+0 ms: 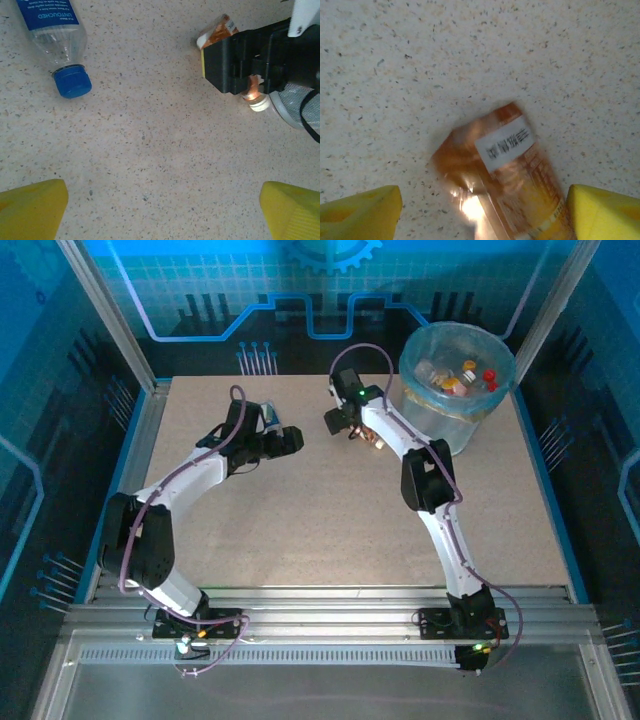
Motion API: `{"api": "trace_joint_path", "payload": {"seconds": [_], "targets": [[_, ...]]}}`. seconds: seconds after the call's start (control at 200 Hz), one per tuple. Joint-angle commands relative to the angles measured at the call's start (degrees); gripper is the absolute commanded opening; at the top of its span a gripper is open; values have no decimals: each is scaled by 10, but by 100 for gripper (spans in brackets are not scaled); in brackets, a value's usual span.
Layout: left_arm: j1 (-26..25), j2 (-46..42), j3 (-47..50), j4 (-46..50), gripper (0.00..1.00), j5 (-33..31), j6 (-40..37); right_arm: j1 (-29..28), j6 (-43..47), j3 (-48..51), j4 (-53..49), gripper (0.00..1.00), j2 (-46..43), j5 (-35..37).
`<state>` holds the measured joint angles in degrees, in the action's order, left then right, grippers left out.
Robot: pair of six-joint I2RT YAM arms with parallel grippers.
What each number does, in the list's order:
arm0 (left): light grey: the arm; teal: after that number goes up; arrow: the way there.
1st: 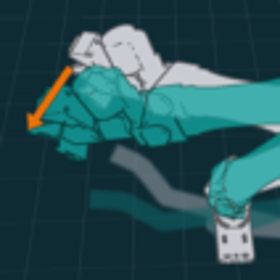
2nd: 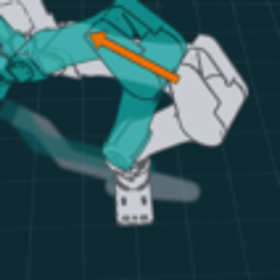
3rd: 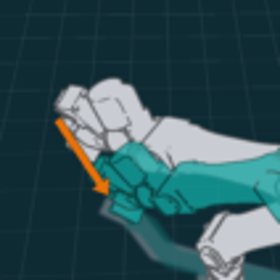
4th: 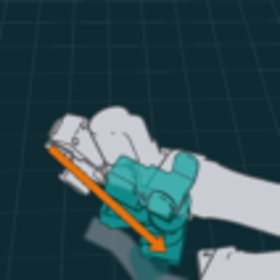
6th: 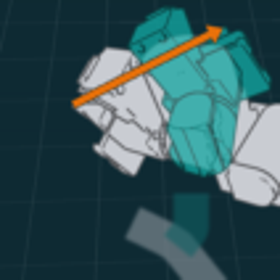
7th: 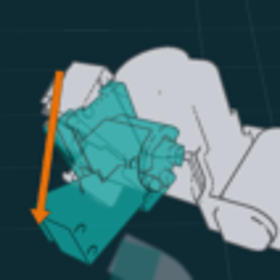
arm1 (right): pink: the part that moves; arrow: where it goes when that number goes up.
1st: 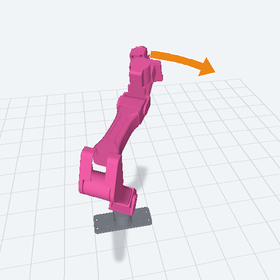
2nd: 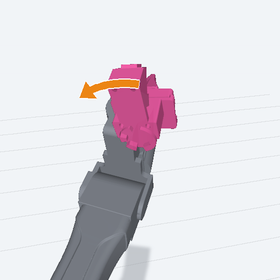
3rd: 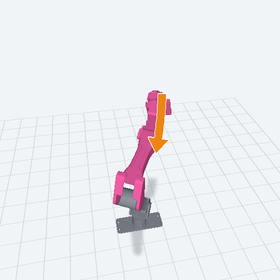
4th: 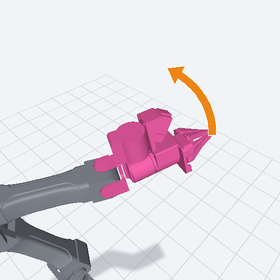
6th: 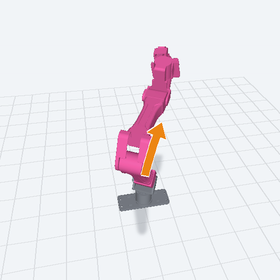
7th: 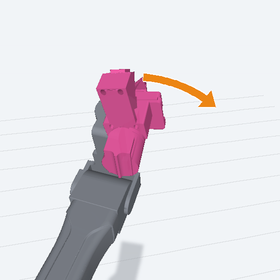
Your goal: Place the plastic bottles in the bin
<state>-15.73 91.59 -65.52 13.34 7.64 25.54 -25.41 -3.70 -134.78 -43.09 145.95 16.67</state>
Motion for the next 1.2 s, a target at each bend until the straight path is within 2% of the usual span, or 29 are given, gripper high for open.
{"api": "trace_joint_path", "payload": {"seconds": [0.0,0.095,0.2,0.305,0.445,0.83,1.065,1.191], "targets": [[4,7,-15,-6,99,19,-4,-1,12,-22,-30,85,29,2],[4,5,-15,-1,99,20,-3,1,14,-28,-39,82,39,-1],[5,-1,-15,4,99,20,-1,1,11,-25,-46,73,36,-7],[4,-11,-14,8,99,21,2,1,8,-13,-47,62,17,-18],[5,-34,-11,15,99,24,8,-4,5,15,-43,56,-30,-24],[-2,-117,11,14,99,53,44,-37,4,108,-9,55,-234,-49],[-32,-135,-14,25,99,47,38,-33,14,112,30,54,-358,-31],[-54,-135,-25,19,99,44,38,-26,17,152,81,54,-430,-20]]}}
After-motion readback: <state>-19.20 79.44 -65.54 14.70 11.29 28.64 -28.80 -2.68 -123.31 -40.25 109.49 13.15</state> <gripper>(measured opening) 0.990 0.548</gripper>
